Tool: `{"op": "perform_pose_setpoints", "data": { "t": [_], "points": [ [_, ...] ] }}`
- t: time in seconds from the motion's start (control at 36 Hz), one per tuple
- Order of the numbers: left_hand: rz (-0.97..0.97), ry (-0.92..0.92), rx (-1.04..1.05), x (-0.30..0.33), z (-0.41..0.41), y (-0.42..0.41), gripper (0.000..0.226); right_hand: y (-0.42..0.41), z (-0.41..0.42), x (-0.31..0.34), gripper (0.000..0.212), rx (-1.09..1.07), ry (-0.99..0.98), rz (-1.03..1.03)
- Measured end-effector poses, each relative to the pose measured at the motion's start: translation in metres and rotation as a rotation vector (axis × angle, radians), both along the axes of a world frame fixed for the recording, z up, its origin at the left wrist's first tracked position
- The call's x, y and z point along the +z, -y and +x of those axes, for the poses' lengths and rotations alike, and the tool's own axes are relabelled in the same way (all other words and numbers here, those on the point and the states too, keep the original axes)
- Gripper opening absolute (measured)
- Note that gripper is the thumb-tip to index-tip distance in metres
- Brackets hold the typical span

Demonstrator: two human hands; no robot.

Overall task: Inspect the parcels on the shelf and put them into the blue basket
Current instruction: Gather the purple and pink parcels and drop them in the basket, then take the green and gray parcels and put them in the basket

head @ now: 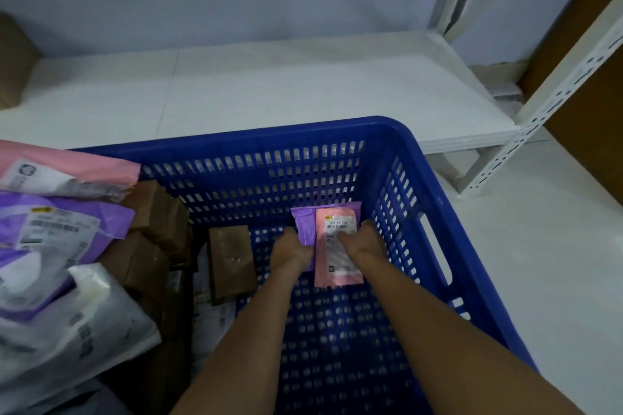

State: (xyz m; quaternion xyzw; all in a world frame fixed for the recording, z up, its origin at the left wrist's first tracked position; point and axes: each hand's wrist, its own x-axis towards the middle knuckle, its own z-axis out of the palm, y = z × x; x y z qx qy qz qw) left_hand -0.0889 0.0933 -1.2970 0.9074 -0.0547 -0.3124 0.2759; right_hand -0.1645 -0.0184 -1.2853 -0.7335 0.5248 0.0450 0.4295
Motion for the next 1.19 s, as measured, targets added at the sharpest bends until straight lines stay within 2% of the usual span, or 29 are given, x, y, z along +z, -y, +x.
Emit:
{"op": "perform_pose_setpoints", "data": {
  "t": [0.06, 0.17, 0.33, 0.53, 0.58, 0.67, 0.83, 0.94, 1.11, 1.19],
  "points": [
    [0.047, 0.085, -0.044, 0.026, 0.002, -0.002, 0.031, -0.001, -0.002, 0.018, 0.045, 0.046, 0.0, -0.006],
    [0.099, 0.225, -0.111, 0.074, 0.008, -0.004, 0.042, -0.006, -0.003, 0.056, 0.039, 0.136, -0.013, -0.076],
    [0.165, 0.41, -0.214, 0.151, 0.007, -0.013, 0.019, -0.012, -0.005, 0.122, 0.016, 0.263, -0.018, -0.238],
    [0.264, 0.607, -0.345, 0.264, 0.002, -0.025, 0.018, -0.013, -0.009, 0.229, 0.015, 0.47, -0.065, -0.475],
    [0.276, 0.643, -0.365, 0.297, -0.001, -0.029, 0.014, -0.014, -0.013, 0.259, 0.023, 0.511, -0.049, -0.533],
    [0.279, 0.715, -0.359, 0.345, -0.009, -0.035, 0.016, -0.018, -0.02, 0.304, 0.034, 0.538, -0.001, -0.61],
    [0.253, 0.855, -0.338, 0.415, -0.016, -0.034, 0.024, -0.016, -0.026, 0.372, 0.029, 0.532, 0.037, -0.735],
    [0.291, 0.857, -0.42, 0.453, -0.005, -0.02, 0.016, -0.003, -0.014, 0.412, 0.021, 0.593, -0.012, -0.73],
    [0.456, 0.612, -0.588, 0.539, 0.01, 0.003, 0.028, 0.022, 0.016, 0.507, 0.017, 0.622, -0.007, -0.67],
    [0.462, 0.565, -0.594, 0.588, 0.016, 0.011, 0.019, 0.019, 0.028, 0.563, 0.018, 0.663, -0.043, -0.708]
  ]
}}
